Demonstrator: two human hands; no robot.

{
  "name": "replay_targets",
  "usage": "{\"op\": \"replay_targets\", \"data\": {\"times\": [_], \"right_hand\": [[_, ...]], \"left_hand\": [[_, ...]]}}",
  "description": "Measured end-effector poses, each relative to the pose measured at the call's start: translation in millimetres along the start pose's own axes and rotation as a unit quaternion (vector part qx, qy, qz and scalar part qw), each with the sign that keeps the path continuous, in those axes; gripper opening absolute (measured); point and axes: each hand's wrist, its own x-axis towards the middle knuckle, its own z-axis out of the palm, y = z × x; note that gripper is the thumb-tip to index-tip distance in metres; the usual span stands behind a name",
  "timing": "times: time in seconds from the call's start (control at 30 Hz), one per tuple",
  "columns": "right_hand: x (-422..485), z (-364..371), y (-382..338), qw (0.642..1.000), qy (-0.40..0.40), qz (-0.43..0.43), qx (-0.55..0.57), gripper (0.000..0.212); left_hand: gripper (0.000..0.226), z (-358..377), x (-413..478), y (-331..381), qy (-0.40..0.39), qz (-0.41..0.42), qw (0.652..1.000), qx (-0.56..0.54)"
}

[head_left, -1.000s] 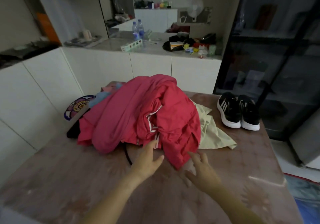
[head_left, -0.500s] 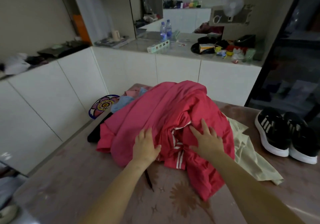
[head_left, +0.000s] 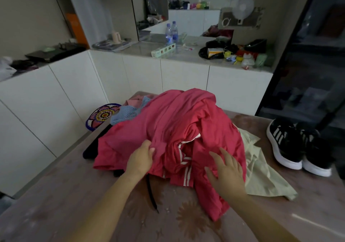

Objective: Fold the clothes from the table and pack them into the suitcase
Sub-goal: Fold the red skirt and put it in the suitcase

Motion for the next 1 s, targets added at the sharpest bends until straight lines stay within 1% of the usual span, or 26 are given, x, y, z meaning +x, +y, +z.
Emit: {"op": "replay_targets", "data": {"times": [0.07, 0.13, 0.17, 0.2, 0.23, 0.27, 0.3, 0.33, 0.37, 0.43, 0.5, 0.53, 0.57, 0.6, 0.63, 0.67, 0.7, 0.73, 0.77, 0.8, 0.83, 0.87, 0.9, 0.93, 0.97, 1.0], "right_hand": [[-4, -3, -11, 0.997, 0.069, 0.004, 0.034, 0.051], [-4, -9, -23, 0.993, 0.076, 0.039, 0.080, 0.053], [-3, -13, -29, 0.988, 0.049, 0.068, 0.129, 0.053], [-1, -18, -33, 0.975, 0.012, 0.101, 0.198, 0.055], [1, -24, -38, 0.952, -0.028, 0.131, 0.274, 0.061], [2, -28, -41, 0.926, -0.067, 0.157, 0.337, 0.069], [1, -29, -42, 0.908, -0.100, 0.171, 0.368, 0.075], [-1, -29, -41, 0.909, -0.120, 0.171, 0.362, 0.075], [-5, -28, -37, 0.919, -0.122, 0.163, 0.338, 0.066], [-13, -28, -26, 0.937, -0.093, 0.144, 0.305, 0.037], [-27, -36, -7, 0.946, -0.067, 0.126, 0.292, 0.011], [-36, -43, 5, 0.949, -0.063, 0.110, 0.288, 0.010], [-47, -50, 20, 0.953, -0.068, 0.097, 0.278, 0.018], [-60, -57, 36, 0.959, -0.079, 0.082, 0.261, 0.025], [-75, -65, 54, 0.964, -0.109, 0.084, 0.228, 0.029], [-92, -71, 73, 0.970, -0.141, 0.076, 0.182, 0.028], [-112, -75, 102, 0.970, -0.184, 0.094, 0.132, 0.024], [-131, -80, 127, 0.961, -0.237, 0.104, 0.094, 0.024], [-150, -86, 149, 0.954, -0.269, 0.113, 0.068, 0.028], [-164, -94, 163, 0.948, -0.281, 0.139, 0.058, 0.034], [-174, -99, 176, 0.947, -0.245, 0.194, 0.075, 0.039], [-183, -105, 181, 0.942, -0.227, 0.215, 0.120, 0.033], [-188, -107, 200, 0.941, -0.190, 0.253, 0.117, 0.027], [-194, -110, 217, 0.929, -0.175, 0.285, 0.158, 0.028], [-204, -111, 228, 0.915, -0.206, 0.303, 0.170, 0.033], [-210, -118, 237, 0.910, -0.226, 0.306, 0.162, 0.045]], "left_hand": [[0.021, -1, -29, 27, -0.068, 0.071, 0.995, -0.027], [0.019, 3, -68, 54, -0.168, 0.149, 0.973, -0.050], [0.019, 4, -90, 67, -0.212, 0.184, 0.958, -0.054], [0.018, 5, -112, 82, -0.249, 0.209, 0.944, -0.058], [0.018, 7, -133, 96, -0.282, 0.224, 0.931, -0.059], [0.018, 6, -153, 111, -0.313, 0.220, 0.921, -0.071], [0.021, 7, -169, 122, -0.348, 0.197, 0.912, -0.091], [0.025, 7, -182, 131, -0.371, 0.179, 0.907, -0.092], [0.027, 7, -191, 136, -0.371, 0.181, 0.908, -0.068], [0.032, 2, -194, 136, -0.336, 0.216, 0.916, -0.024], [0.054, -6, -187, 129, -0.276, 0.216, 0.937, -0.010], [0.059, -9, -180, 124, -0.238, 0.198, 0.951, -0.019], [0.057, -11, -172, 119, -0.203, 0.172, 0.963, -0.043], [0.048, -14, -163, 115, -0.168, 0.151, 0.972, -0.071], [0.035, -18, -154, 111, -0.132, 0.131, 0.978, -0.097], [0.024, -22, -146, 109, -0.098, 0.117, 0.981, -0.121], [0.021, -24, -138, 109, -0.073, 0.102, 0.983, -0.134], [0.025, -24, -132, 109, -0.057, 0.086, 0.985, -0.140], [0.031, -24, -126, 110, -0.048, 0.073, 0.986, -0.140], [0.038, -23, -122, 112, -0.043, 0.065, 0.988, -0.136], [0.046, -20, -118, 114, -0.036, 0.062, 0.988, -0.133], [0.053, -16, -114, 117, -0.030, 0.063, 0.989, -0.131], [0.061, -12, -111, 120, -0.027, 0.062, 0.990, -0.127], [0.068, -7, -109, 124, -0.027, 0.058, 0.991, -0.120], [0.074, -2, -108, 128, -0.030, 0.048, 0.992, -0.114], [0.081, 4, -107, 132, -0.038, 0.033, 0.992, -0.112]]}}
